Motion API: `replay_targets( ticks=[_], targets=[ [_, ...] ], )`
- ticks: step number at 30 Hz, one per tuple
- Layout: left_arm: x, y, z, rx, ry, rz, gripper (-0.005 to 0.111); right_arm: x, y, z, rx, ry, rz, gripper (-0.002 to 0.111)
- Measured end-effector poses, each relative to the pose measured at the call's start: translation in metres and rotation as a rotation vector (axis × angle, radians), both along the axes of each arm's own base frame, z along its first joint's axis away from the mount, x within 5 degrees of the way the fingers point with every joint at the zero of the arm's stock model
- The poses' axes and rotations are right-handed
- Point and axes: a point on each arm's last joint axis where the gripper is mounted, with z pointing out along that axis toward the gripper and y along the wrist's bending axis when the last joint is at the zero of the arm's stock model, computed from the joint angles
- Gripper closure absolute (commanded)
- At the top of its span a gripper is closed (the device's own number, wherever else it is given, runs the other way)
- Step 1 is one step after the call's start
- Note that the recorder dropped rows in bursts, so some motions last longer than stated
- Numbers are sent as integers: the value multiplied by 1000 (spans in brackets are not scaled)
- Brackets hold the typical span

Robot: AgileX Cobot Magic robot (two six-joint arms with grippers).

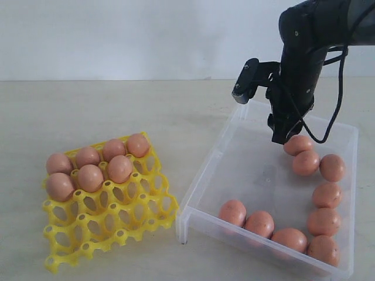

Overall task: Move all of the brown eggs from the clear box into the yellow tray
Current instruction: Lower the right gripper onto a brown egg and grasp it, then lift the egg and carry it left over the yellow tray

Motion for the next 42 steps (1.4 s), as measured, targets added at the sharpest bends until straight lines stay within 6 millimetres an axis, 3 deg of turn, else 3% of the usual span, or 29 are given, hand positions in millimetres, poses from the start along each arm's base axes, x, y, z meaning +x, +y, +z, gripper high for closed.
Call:
replay_targets(
  ticks=[7, 10, 14, 19, 22, 24, 25, 31, 33, 39, 42],
  targets=[
    [0, 0, 0, 0, 0, 0, 103, 6, -23, -17, 69, 40, -104, 57],
    [0, 0, 0, 0, 0, 0, 103, 8, -25, -21, 95, 39, -125, 57],
    [0, 0, 0, 0, 0, 0, 103, 10, -24, -45, 103, 90, -135, 57],
    [0, 0, 0, 0, 0, 0, 103, 11, -23, -59, 97, 123, -137, 58],
    [0, 0, 0, 0, 0, 0, 103, 11, -23, -62, 96, 131, -140, 72],
    [0, 0, 0, 0, 0, 0, 103, 11, -24, -62, 97, 131, -151, 90],
    [0, 0, 0, 0, 0, 0, 103, 11, -23, -61, 98, 129, -154, 108],
    [0, 0, 0, 0, 0, 0, 103, 9, -23, -61, 131, 138, -310, 108],
    [0, 0, 0, 0, 0, 0, 103, 8, -20, -58, 170, 136, -368, 108],
    [0, 0, 0, 0, 0, 0, 103, 2, 1, 7, 504, 44, -544, 108],
    [0, 0, 0, 0, 0, 0, 103, 0, 12, 21, 669, 49, -596, 108]
  ],
)
